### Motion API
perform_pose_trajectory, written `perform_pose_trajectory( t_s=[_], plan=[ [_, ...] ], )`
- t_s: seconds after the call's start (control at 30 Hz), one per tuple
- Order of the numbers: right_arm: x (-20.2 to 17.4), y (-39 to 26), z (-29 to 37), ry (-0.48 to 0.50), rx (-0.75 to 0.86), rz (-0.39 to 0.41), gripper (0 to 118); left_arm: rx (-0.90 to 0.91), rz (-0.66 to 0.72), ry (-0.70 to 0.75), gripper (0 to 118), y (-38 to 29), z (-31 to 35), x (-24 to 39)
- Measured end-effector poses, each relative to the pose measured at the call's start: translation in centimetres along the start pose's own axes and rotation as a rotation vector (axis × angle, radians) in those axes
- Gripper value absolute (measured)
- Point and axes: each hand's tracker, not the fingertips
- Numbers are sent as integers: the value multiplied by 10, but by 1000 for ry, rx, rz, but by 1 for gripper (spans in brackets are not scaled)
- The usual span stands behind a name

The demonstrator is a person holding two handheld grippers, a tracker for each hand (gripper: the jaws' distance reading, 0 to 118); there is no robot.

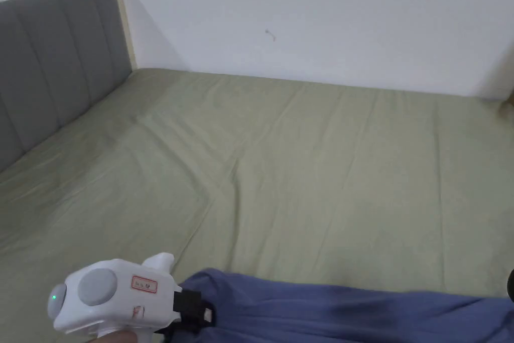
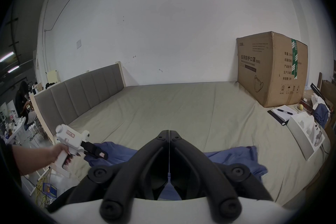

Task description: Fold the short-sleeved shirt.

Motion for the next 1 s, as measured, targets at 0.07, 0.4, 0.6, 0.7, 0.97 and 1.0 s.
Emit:
perform_pose_trajectory(
  t_s=[0.07, 0.4, 0.6, 0.7, 0.97, 1.0],
  plan=[
    [2, 0, 2, 1, 7, -1, 1, 15, -182, 298, 3, -4, 17, 27],
    [30, -6, 16, -6, 17, -116, 1, 10, -433, 248, 4, -15, -26, 144],
    [47, -9, 23, -31, 9, -148, 1, -237, -77, -351, 114, -10, -94, 189],
    [50, -9, 23, -29, 3, -160, 1, -209, -24, -356, 112, -3, -93, 190],
    [49, -13, 17, -5, -7, -168, 1, 19, -137, -4, 111, 6, -22, 150],
    [48, -13, 16, -1, -8, -166, 1, 46, -176, 4, 104, 4, -21, 146]
  ],
)
